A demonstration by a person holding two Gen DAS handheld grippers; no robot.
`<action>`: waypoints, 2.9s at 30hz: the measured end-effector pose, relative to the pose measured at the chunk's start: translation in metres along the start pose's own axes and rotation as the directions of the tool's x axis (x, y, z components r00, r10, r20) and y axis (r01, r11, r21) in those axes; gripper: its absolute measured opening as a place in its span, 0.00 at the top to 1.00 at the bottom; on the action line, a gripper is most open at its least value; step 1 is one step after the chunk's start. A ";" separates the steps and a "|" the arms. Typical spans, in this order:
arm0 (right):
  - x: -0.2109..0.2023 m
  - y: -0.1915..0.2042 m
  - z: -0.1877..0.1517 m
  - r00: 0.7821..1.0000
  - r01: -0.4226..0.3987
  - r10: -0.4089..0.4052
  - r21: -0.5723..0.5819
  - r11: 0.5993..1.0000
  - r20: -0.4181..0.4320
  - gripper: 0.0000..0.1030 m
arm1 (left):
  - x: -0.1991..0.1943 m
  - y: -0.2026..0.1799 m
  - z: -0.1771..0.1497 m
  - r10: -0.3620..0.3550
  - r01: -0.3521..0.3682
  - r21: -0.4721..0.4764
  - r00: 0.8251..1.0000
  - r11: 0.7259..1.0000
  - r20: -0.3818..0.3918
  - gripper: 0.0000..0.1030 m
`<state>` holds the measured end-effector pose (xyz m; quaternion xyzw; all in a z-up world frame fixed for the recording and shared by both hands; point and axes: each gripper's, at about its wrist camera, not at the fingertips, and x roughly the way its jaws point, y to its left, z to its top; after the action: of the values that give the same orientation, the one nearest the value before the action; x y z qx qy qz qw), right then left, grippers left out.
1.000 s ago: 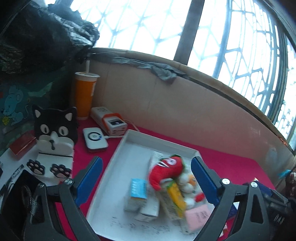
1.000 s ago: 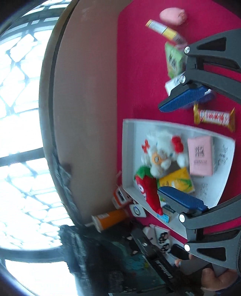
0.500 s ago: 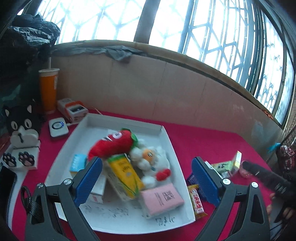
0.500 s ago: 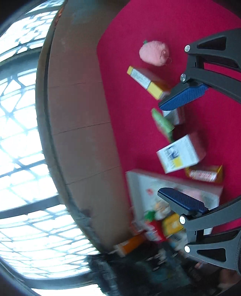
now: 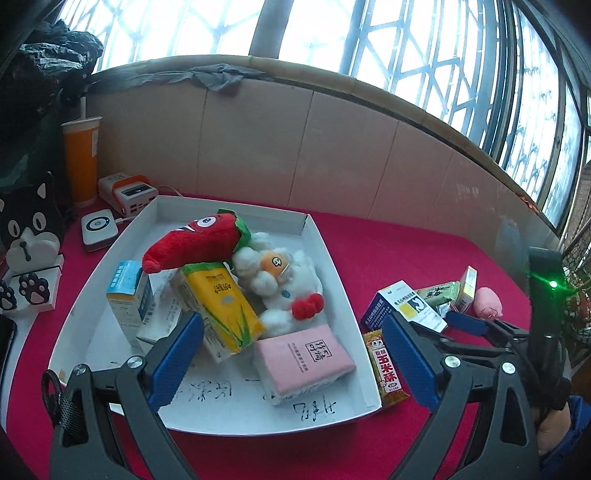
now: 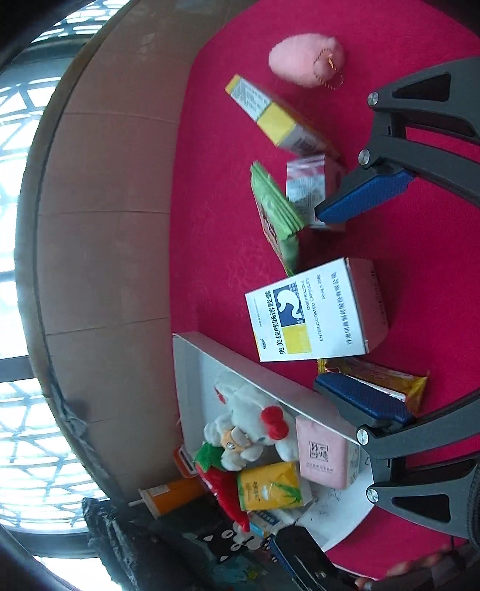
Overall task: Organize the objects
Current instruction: 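Move the right tool to the white-blue omeprazole box and grasp it, then grasp the red-and-white medicine box with the left tool while the right tool holds the omeprazole box, then carry the red-and-white box with the left tool while the right tool carries the omeprazole box toward the tray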
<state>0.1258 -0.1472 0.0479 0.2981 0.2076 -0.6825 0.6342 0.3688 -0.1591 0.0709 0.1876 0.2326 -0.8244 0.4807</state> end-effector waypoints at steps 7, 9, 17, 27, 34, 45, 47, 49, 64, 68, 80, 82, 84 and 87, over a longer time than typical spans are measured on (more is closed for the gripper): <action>0.013 0.012 -0.006 0.999 -0.002 -0.002 -0.084 0.996 -0.045 0.46 | 0.004 -0.007 0.000 0.008 -0.008 0.017 1.000 1.000 -0.018 0.06; 0.005 0.005 -0.007 0.999 -0.022 0.020 -0.062 0.998 -0.045 0.47 | 0.006 -0.012 -0.001 0.007 -0.006 0.032 1.000 0.999 -0.024 0.06; -0.064 -0.047 -0.025 0.996 -0.028 0.020 0.086 0.996 0.091 0.47 | 0.020 -0.044 -0.004 -0.029 0.037 0.117 0.997 0.992 -0.070 0.06; -0.099 -0.157 -0.062 0.982 0.133 -0.175 0.380 0.915 0.078 0.47 | 0.057 -0.112 -0.012 -0.093 0.139 0.263 0.979 0.955 -0.179 0.06; -0.106 -0.183 -0.081 0.975 0.170 -0.216 0.429 0.887 0.060 0.47 | 0.080 -0.150 -0.017 -0.100 0.170 0.300 0.967 0.939 -0.234 0.06; -0.103 -0.191 -0.085 0.984 0.113 -0.165 0.472 0.874 0.069 0.46 | 0.144 -0.199 -0.015 -0.039 0.115 0.223 0.947 0.968 -0.319 0.06; -0.101 -0.192 -0.085 0.985 0.103 -0.156 0.478 0.872 0.073 0.46 | 0.157 -0.200 -0.016 -0.025 0.092 0.181 0.940 0.979 -0.341 0.06; -0.100 -0.193 -0.086 0.986 0.094 -0.149 0.484 0.870 0.076 0.46 | 0.167 -0.199 -0.020 -0.022 0.082 0.149 0.930 0.985 -0.366 0.06; -0.096 -0.188 -0.082 0.984 0.125 -0.168 0.462 0.878 0.054 0.45 | 0.153 -0.188 -0.024 -0.071 0.110 0.122 0.956 0.986 -0.285 0.49; -0.097 -0.188 -0.081 0.982 0.136 -0.180 0.459 0.878 0.052 0.45 | 0.136 -0.187 -0.025 -0.082 0.116 0.146 0.971 0.982 -0.222 0.49; -0.102 -0.172 -0.088 0.970 0.191 -0.236 0.399 0.897 0.065 0.45 | 0.059 -0.189 -0.026 -0.120 0.130 0.259 0.991 0.957 -0.053 0.49; -0.112 -0.164 -0.088 0.954 0.223 -0.281 0.376 0.899 0.108 0.45 | 0.043 -0.179 -0.024 -0.127 0.135 0.248 0.991 0.959 -0.046 0.49; -0.121 -0.158 -0.086 0.938 0.247 -0.316 0.370 0.896 0.140 0.46 | 0.032 -0.170 -0.023 -0.124 0.131 0.237 0.991 0.963 -0.042 0.49; -0.126 -0.150 -0.082 0.940 0.237 -0.308 0.366 0.900 0.147 0.46 | 0.026 -0.158 -0.026 -0.107 0.116 0.225 0.993 0.967 -0.050 0.49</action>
<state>-0.0085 0.0174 0.0577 0.3011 0.0601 -0.8171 0.4880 0.2197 -0.0947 0.0683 0.2436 0.1557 -0.8677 0.4044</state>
